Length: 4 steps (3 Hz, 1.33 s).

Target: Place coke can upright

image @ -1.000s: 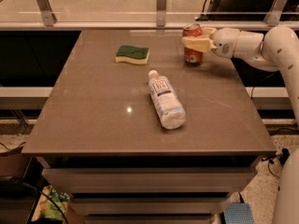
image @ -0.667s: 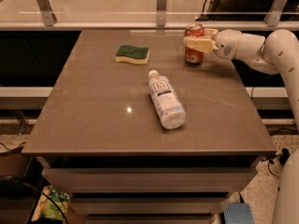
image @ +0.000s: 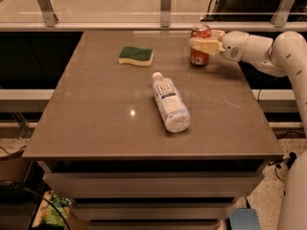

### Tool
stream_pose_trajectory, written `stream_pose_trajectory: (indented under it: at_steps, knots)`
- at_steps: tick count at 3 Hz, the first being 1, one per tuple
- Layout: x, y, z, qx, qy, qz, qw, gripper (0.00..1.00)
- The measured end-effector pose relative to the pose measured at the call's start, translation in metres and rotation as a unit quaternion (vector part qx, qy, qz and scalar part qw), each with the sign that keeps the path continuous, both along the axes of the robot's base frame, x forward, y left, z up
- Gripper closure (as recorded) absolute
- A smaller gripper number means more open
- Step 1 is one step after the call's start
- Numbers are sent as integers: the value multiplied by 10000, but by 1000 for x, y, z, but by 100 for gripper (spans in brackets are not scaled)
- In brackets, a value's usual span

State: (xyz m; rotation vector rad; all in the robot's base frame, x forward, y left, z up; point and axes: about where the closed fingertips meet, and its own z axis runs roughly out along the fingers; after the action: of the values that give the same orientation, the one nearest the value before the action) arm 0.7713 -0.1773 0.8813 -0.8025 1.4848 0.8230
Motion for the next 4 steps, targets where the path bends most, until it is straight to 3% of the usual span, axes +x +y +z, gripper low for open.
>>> stream_pose_trajectory:
  at_steps: [3, 4]
  knots:
    - [0, 2, 1, 2, 2, 13, 10000, 13]
    - [1, 6, 1, 6, 6, 39, 10000, 0]
